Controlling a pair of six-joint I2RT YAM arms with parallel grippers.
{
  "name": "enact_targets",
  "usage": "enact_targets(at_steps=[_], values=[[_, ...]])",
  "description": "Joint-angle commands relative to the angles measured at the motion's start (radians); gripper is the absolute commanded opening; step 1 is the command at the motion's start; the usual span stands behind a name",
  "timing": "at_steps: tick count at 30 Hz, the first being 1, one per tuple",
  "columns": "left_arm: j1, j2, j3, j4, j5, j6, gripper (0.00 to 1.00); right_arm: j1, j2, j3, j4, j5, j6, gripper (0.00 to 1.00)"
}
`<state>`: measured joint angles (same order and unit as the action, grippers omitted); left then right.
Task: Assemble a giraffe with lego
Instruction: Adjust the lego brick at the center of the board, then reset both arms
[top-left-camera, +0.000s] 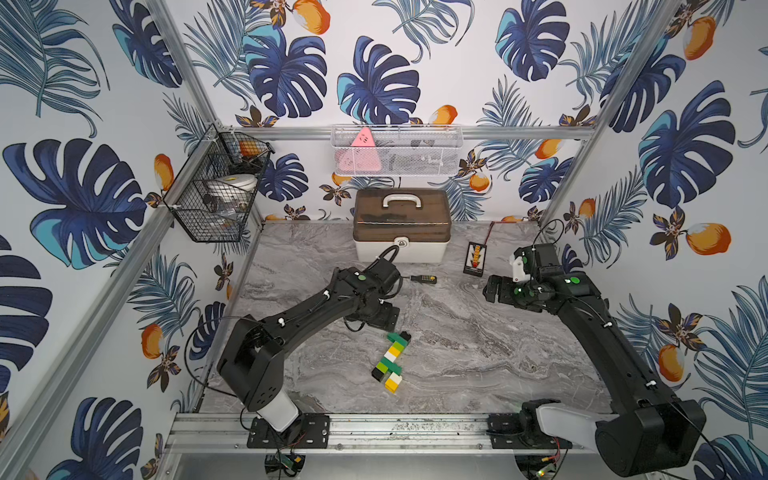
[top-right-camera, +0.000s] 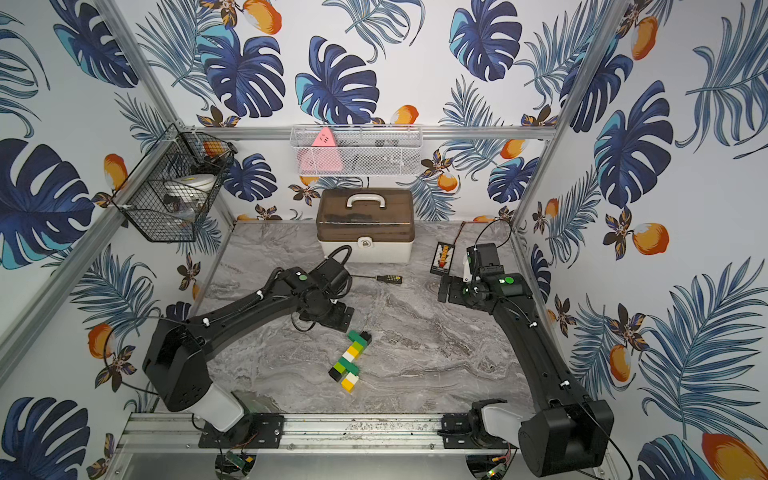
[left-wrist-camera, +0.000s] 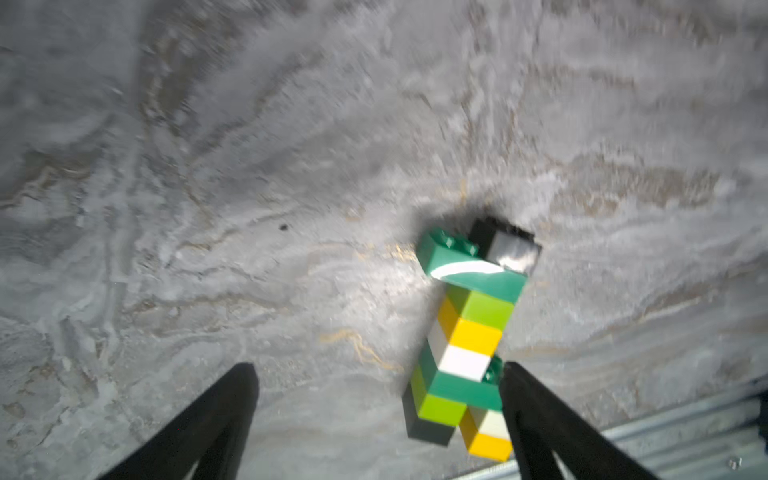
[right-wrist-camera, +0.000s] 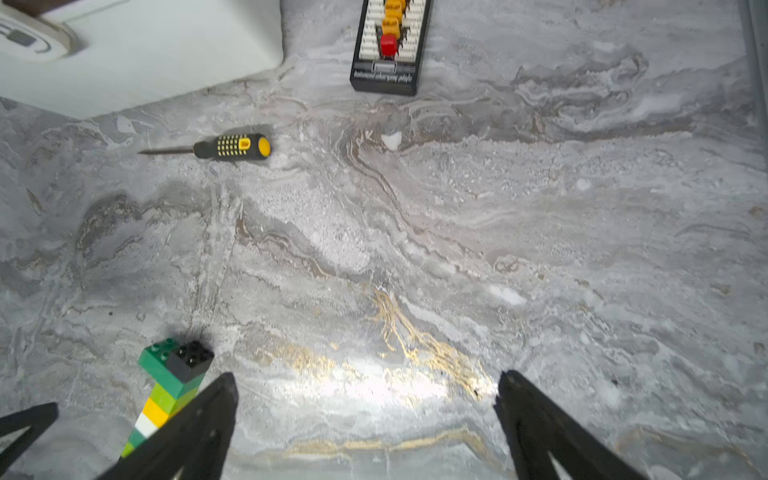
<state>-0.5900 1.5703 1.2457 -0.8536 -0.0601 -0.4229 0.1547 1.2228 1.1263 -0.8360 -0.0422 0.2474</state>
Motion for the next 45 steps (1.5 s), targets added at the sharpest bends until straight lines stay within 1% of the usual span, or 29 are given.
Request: enact_targets(at_steps=[1, 3, 4, 6, 8, 10, 11, 14, 16, 18, 21, 22, 25, 26, 27, 28, 29, 31, 32, 34, 35, 37, 38, 39, 40, 41, 42, 44, 45], values=[[0.080, -0.070, -0.076, 0.297, -0.139, -0.054, 0.99, -0.006, 0.003, -0.050, 0.160, -0.063, 0.033, 1.00], [0.124, -0.094, -0.117, 0.384, -0.287, -0.055, 0.99, -0.006, -0.008, -0.098, 0.243, -0.080, 0.033, 1.00], [0.136, -0.093, -0.131, 0.416, -0.345, -0.030, 0.99, -0.006, -0.009, -0.124, 0.276, -0.036, 0.041, 1.00], [0.164, -0.087, -0.170, 0.498, -0.449, 0.035, 0.99, -0.008, -0.001, -0.184, 0.349, 0.142, 0.068, 1.00], [0.215, -0.101, -0.250, 0.611, -0.479, 0.075, 0.99, -0.014, 0.028, -0.244, 0.462, 0.206, 0.014, 1.00], [0.295, -0.146, -0.372, 0.772, -0.433, 0.089, 0.99, -0.026, 0.063, -0.321, 0.646, 0.153, -0.097, 1.00], [0.338, -0.176, -0.443, 0.862, -0.394, 0.099, 0.99, -0.033, 0.076, -0.359, 0.736, 0.096, -0.151, 1.00], [0.423, -0.244, -0.600, 1.089, -0.302, 0.201, 0.99, -0.059, 0.100, -0.468, 0.990, -0.038, -0.189, 1.00], [0.454, -0.247, -0.632, 1.136, -0.281, 0.296, 0.99, -0.072, 0.123, -0.538, 1.163, -0.107, -0.200, 1.00], [0.477, -0.216, -0.651, 1.184, -0.284, 0.369, 0.99, -0.077, 0.170, -0.571, 1.269, -0.110, -0.222, 1.00], [0.531, -0.151, -0.684, 1.276, -0.260, 0.366, 0.99, -0.092, 0.273, -0.556, 1.309, -0.083, -0.260, 1.00], [0.541, -0.129, -0.707, 1.343, -0.248, 0.366, 0.99, -0.101, 0.304, -0.560, 1.344, -0.085, -0.272, 1.00], [0.570, -0.042, -0.749, 1.495, -0.222, 0.320, 0.99, -0.141, 0.377, -0.567, 1.448, -0.133, -0.273, 1.00], [0.580, -0.027, -0.724, 1.458, -0.199, 0.310, 0.99, -0.162, 0.405, -0.571, 1.496, -0.176, -0.256, 1.00], [0.583, -0.012, -0.721, 1.477, -0.169, 0.302, 0.99, -0.174, 0.429, -0.571, 1.515, -0.194, -0.247, 1.00], [0.586, 0.012, -0.729, 1.525, -0.124, 0.317, 0.99, -0.177, 0.429, -0.566, 1.511, -0.198, -0.250, 1.00], [0.586, 0.024, -0.705, 1.496, -0.102, 0.328, 0.99, -0.176, 0.420, -0.559, 1.471, -0.190, -0.255, 1.00], [0.585, 0.052, -0.700, 1.511, 0.014, 0.378, 0.99, -0.176, 0.425, -0.582, 1.534, -0.187, -0.253, 1.00], [0.585, 0.049, -0.706, 1.519, 0.050, 0.388, 0.99, -0.175, 0.418, -0.590, 1.539, -0.179, -0.254, 1.00], [0.585, 0.034, -0.754, 1.591, 0.072, 0.397, 0.99, -0.159, 0.404, -0.622, 1.576, -0.131, -0.256, 1.00], [0.584, 0.026, -0.786, 1.645, 0.080, 0.402, 0.99, -0.137, 0.400, -0.666, 1.639, -0.061, -0.256, 1.00], [0.570, 0.043, -0.841, 1.748, 0.027, 0.403, 0.99, -0.130, 0.442, -0.763, 1.895, -0.021, -0.238, 1.00], [0.567, 0.075, -0.871, 1.859, 0.011, 0.392, 0.99, -0.128, 0.408, -0.750, 1.803, -0.010, -0.247, 1.00], [0.566, 0.072, -0.871, 1.843, 0.007, 0.389, 0.99, -0.124, 0.413, -0.729, 1.758, -0.010, -0.252, 1.00], [0.566, 0.055, -0.860, 1.792, 0.004, 0.395, 0.99, -0.118, 0.442, -0.705, 1.776, -0.015, -0.256, 1.00], [0.566, 0.071, -0.869, 1.838, 0.002, 0.393, 0.99, -0.116, 0.431, -0.684, 1.713, -0.008, -0.260, 1.00], [0.566, 0.068, -0.866, 1.831, 0.000, 0.393, 0.99, -0.115, 0.423, -0.679, 1.678, 0.006, -0.256, 1.00], [0.560, 0.067, -0.867, 1.830, -0.017, 0.399, 0.99, -0.108, 0.440, -0.690, 1.741, 0.017, -0.259, 1.00], [0.552, 0.062, -0.864, 1.817, -0.029, 0.404, 0.99, -0.106, 0.427, -0.687, 1.707, 0.022, -0.259, 1.00]])
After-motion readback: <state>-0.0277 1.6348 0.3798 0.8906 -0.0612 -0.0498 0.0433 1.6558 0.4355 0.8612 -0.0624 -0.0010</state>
